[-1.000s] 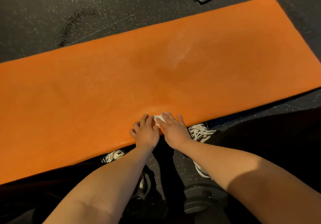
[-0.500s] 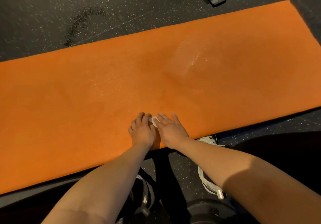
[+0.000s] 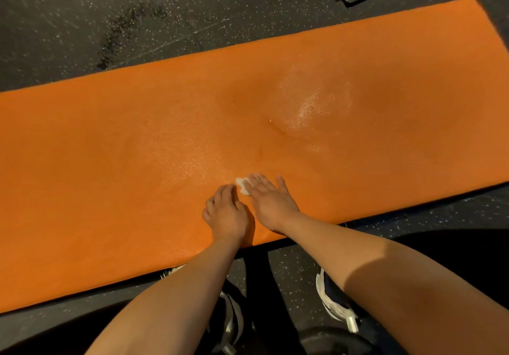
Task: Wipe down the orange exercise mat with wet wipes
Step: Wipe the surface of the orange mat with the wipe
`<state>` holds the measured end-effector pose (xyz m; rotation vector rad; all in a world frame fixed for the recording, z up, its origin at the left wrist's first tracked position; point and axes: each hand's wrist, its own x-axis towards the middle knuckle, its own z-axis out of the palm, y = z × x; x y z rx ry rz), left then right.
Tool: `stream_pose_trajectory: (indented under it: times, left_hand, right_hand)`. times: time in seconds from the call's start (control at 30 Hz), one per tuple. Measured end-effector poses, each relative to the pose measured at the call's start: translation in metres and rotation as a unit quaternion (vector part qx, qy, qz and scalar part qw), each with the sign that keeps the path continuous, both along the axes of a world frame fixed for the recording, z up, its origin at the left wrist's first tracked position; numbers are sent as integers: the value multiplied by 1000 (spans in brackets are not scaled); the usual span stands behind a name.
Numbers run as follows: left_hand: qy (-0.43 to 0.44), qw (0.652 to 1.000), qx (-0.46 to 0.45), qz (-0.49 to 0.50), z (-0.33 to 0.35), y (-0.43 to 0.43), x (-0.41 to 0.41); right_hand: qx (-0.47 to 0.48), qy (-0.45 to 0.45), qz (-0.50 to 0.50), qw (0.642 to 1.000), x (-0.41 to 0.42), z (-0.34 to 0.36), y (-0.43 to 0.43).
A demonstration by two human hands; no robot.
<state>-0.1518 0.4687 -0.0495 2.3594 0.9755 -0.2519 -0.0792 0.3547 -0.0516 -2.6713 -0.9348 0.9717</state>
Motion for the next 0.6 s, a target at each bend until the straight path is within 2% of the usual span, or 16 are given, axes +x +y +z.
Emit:
stream_pose_trajectory:
  times: [0.13, 0.2, 0.27, 0.4, 0.47, 0.53, 0.6]
  left_hand:
    - [46, 993, 23, -111, 11, -13, -5]
    - [52, 984, 41, -165, 15, -23, -10]
    - [60, 985, 34, -161, 18, -27, -12]
    - [65, 985, 16, -160, 20, -24, -22]
    - [71, 984, 18, -165, 24, -26, -27]
    - [78, 982, 12, -171, 29, -35, -30]
    - [86, 979, 5, -182, 34, -45, -32]
  right_hand:
    - [-64, -28, -190, 979, 13, 11, -30]
    - [-77, -46, -234, 968, 11, 15, -39]
    - [-63, -47, -230, 970, -2, 19, -37]
    - [6, -33, -75, 997, -43, 26, -38]
    - [26, -24, -43, 998, -46, 30, -52]
    - [5, -46, -86, 995, -37, 29, -67]
    - [-45, -68, -173, 982, -28, 28, -81]
